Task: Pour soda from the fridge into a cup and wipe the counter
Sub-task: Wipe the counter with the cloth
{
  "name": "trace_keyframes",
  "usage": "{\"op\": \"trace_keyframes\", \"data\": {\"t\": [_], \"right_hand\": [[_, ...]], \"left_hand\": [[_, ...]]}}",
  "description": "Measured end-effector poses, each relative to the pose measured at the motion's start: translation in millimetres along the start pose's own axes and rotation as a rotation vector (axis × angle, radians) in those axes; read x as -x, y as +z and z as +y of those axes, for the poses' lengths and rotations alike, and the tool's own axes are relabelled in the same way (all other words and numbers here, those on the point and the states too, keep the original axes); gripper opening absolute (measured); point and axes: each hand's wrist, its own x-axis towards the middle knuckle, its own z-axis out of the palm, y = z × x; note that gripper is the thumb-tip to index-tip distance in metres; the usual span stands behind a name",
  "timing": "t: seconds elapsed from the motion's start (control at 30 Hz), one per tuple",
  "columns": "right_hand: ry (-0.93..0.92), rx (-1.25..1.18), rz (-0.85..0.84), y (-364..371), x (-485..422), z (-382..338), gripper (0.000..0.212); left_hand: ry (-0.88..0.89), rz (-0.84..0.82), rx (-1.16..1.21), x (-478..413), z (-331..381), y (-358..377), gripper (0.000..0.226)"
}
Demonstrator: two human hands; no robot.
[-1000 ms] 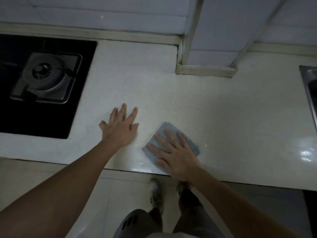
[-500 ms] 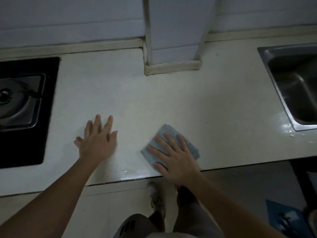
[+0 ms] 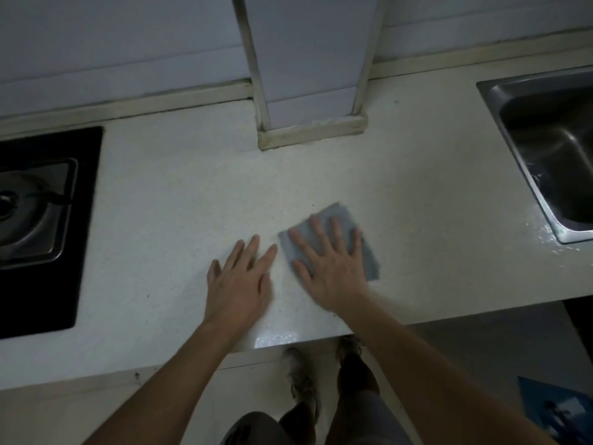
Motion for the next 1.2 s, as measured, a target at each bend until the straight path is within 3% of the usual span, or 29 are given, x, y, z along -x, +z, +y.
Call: {"op": "trace_keyframes", "data": {"t": [0.13, 0.4, 0.6, 0.67, 0.73, 0.87, 1.1, 1.2], "right_hand": [[-0.246, 0.05, -0.024, 4.9, 53.1, 23.8, 0.061], [-0.107, 0.048, -0.067, -21.8, -1.7, 101.0, 0.064], [-0.063, 0.033, -0.031, -30.0, -103.2, 55.8, 0.065], [-0.157, 0.075, -0.04, -24.9, -109.6, 27.0, 0.064], [-0.369, 0.13, -0.064, -16.6, -84.8, 10.3, 0.064], [-0.602, 0.148, -0.076, -11.6, -37.3, 29.7, 0.062], [-0.316, 0.112, -0.055, -13.4, -116.7, -0.9, 0.067], [-0.395, 0.149, -0.072, -2.2, -101.0, -42.0, 0.067]], "left_hand": [[0.005, 0.004, 0.03, -0.9, -1.6, -4.4, 0.053], [0.015, -0.02, 0.008, -1.7, -0.9, -2.5, 0.048], [-0.003, -0.019, 0.056, -0.7, 6.2, -8.3, 0.051], [-0.007, -0.007, 0.099, -2.2, 2.6, -11.2, 0.051], [-0.042, 0.067, 0.166, -0.5, -4.8, -14.9, 0.054], [-0.236, 0.118, 0.123, 8.9, -37.3, -14.2, 0.051], [-0.311, -0.081, 0.091, 7.5, -56.1, -12.3, 0.056], [-0.314, -0.081, 0.107, 8.7, -58.7, -13.7, 0.054]]}}
